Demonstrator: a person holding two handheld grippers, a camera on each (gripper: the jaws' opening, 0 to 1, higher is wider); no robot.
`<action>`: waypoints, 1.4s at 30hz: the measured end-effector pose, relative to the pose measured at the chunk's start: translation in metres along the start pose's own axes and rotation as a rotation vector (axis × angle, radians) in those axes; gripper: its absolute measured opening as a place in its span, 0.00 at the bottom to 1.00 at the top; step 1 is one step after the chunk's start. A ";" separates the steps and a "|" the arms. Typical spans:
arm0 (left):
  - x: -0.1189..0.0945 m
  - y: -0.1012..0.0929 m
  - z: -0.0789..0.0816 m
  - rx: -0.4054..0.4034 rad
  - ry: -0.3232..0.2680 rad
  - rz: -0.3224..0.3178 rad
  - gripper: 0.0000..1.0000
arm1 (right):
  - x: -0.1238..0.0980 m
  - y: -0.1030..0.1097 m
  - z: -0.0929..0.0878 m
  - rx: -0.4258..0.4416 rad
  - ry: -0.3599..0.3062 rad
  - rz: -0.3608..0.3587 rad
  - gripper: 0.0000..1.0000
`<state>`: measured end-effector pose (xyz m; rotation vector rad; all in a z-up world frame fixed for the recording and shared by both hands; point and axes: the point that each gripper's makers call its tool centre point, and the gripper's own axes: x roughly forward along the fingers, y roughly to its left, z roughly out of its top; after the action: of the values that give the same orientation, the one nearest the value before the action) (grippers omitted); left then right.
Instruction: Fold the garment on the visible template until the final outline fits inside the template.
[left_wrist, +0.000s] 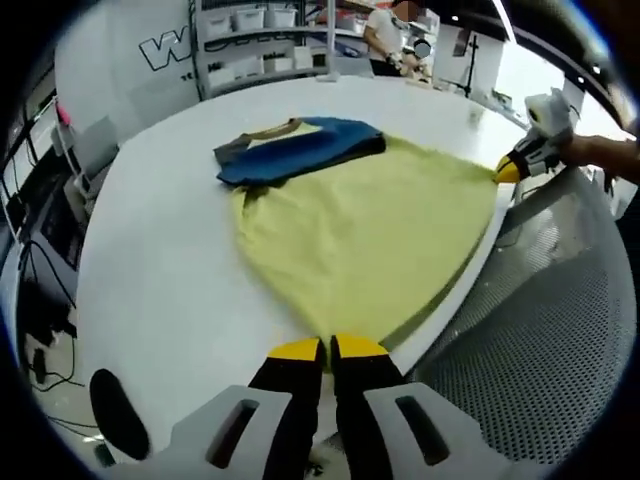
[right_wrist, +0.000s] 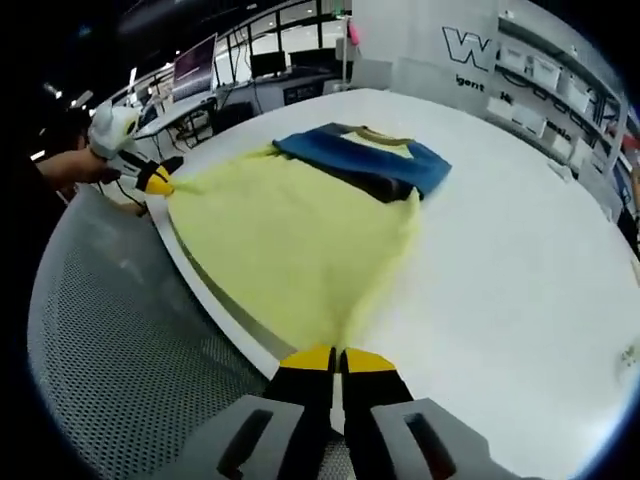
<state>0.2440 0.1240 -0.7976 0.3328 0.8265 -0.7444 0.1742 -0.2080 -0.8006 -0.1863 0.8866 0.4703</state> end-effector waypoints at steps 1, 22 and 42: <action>-0.002 0.000 0.001 -0.001 -0.003 0.000 0.08 | -0.002 0.001 0.000 0.002 -0.003 0.001 0.00; -0.045 0.013 0.053 0.010 -0.124 0.040 0.08 | -0.042 -0.004 0.045 0.024 -0.117 -0.034 0.00; -0.054 0.040 0.110 0.019 -0.233 0.079 0.08 | -0.054 -0.030 0.096 0.022 -0.240 -0.083 0.00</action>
<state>0.3079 0.1175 -0.6860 0.2881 0.5832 -0.7024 0.2266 -0.2185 -0.6992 -0.1425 0.6468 0.3961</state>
